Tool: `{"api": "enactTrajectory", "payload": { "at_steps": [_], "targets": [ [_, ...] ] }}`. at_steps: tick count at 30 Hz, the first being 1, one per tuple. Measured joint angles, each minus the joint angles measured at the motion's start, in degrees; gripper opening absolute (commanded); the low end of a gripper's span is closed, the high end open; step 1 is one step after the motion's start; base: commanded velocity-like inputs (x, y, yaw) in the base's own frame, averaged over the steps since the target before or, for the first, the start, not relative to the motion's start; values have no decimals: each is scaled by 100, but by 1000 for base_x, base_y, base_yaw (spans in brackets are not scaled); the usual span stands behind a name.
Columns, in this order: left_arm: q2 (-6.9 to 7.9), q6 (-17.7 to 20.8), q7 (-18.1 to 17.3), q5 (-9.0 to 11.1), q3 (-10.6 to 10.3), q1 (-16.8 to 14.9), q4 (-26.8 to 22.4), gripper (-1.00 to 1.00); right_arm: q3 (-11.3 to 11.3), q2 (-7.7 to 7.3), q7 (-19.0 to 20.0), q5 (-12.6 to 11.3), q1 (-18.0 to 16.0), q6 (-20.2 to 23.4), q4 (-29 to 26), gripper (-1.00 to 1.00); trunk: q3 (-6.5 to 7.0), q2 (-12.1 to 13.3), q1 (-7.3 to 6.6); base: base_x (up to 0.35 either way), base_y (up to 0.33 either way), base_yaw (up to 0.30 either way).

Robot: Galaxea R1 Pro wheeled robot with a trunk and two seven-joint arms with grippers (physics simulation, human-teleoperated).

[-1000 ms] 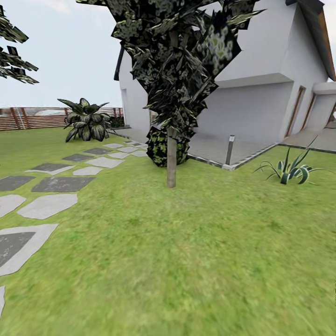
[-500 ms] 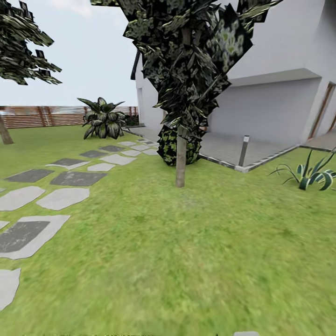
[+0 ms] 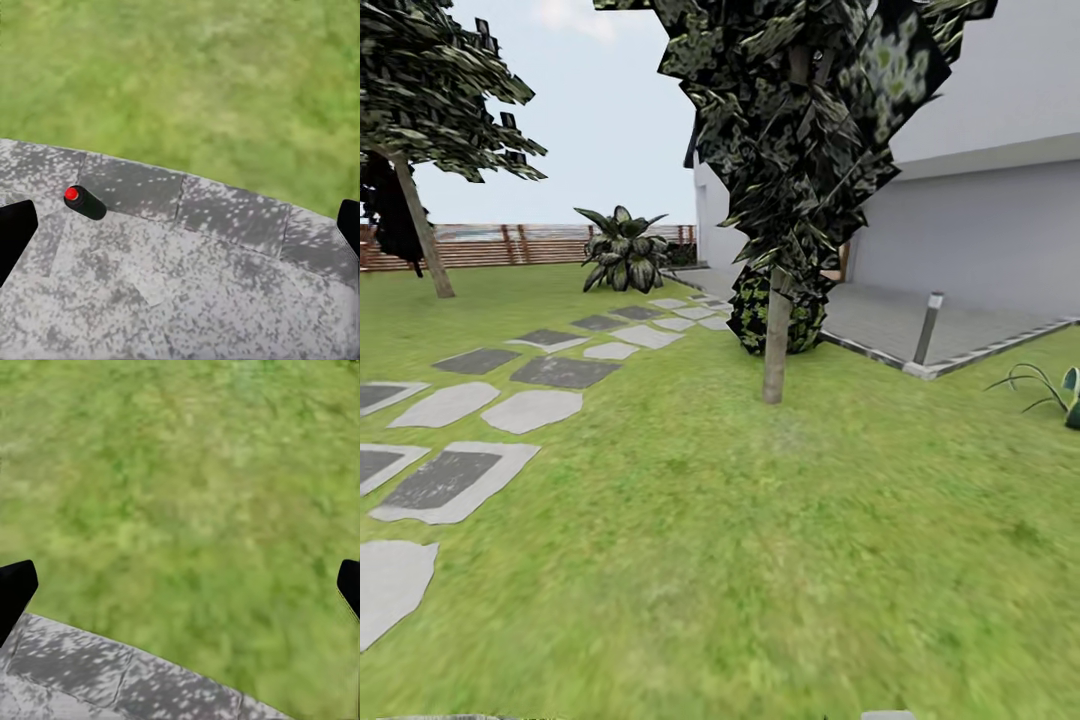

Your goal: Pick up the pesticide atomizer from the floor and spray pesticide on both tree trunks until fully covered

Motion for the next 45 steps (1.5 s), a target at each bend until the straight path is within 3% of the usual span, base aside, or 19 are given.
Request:
{"api": "enactTrajectory", "payload": {
  "at_steps": [32,45],
  "targets": [
    [0,0,3,0,1,3,0,100,1,0,1,0,1,0,1,100,-111,0,0,149,-287,260],
    [1,0,0,0,0,5,9,100,0,0,3,0,1,0,1,100,-156,0,0,64,-62,266]
  ]
}}
